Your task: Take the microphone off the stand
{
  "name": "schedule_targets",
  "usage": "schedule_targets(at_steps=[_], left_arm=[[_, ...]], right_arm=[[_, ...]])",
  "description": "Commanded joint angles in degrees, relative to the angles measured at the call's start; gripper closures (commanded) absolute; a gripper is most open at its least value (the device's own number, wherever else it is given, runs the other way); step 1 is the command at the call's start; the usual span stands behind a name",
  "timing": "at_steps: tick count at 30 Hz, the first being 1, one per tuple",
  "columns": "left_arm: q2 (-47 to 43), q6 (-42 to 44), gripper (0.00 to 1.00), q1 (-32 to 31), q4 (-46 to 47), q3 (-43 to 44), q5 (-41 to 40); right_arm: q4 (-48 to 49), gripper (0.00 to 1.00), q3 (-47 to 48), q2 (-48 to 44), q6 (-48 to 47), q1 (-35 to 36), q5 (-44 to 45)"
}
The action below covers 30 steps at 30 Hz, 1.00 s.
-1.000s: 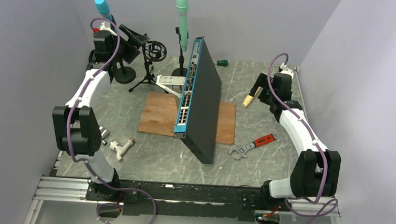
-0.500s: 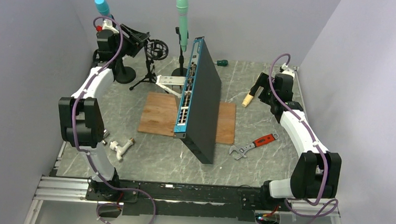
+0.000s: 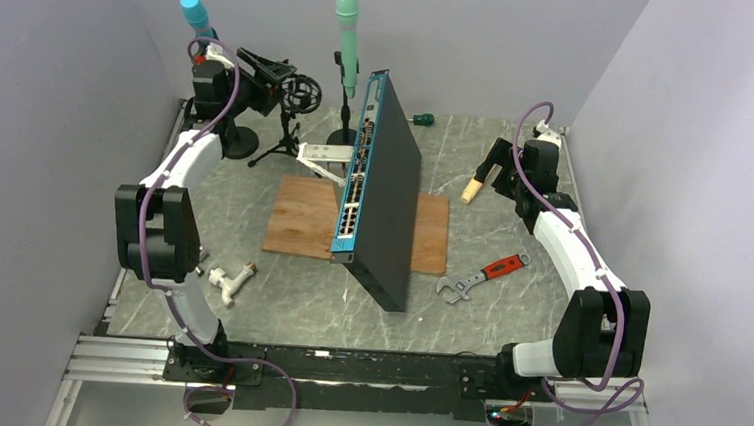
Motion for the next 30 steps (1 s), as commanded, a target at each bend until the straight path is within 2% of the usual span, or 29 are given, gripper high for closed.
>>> schedule_targets(at_steps=[1,5,8,12,18,24,30], left_arm=[[-3.97,-2.52,0.19,-0.51,0.95,-1.28,0.75],[-6.09,-1.45,0.19,-0.48,-2.54,-1.87,-1.67],[-4.67,-1.85,0.23,-0.44,-2.96,0.09,-0.82],[-1.36,-4.77,0.32,-0.35,-1.25,2.54,0.83],[0.86,-3.85,0.47,-0.2,-3.71,6.29,0.7],[0.74,-3.45,0.69,1.11,-3.59,7.17,2.0],[-1.36,3.45,0.81,3.44,-11.68,14.81,6.68]], right_arm=[[1.98,0.0,0.24,-0.76,0.48,-0.34,-0.55],[2.07,0.0,0.14,-0.84,0.49,-0.36,-0.53],[2.06,0.0,0.14,-0.74,0.49,-0.41,-0.69],[1.98,0.0,0.16,-0.65,0.4,-0.47,-0.58],[1.87,0.0,0.16,-0.82,0.31,-0.51,-0.35],[1.82,0.0,0.36,-0.43,0.34,-0.61,-0.83],[1.65,0.0,0.45,-0.46,0.11,-0.66,-1.08]])
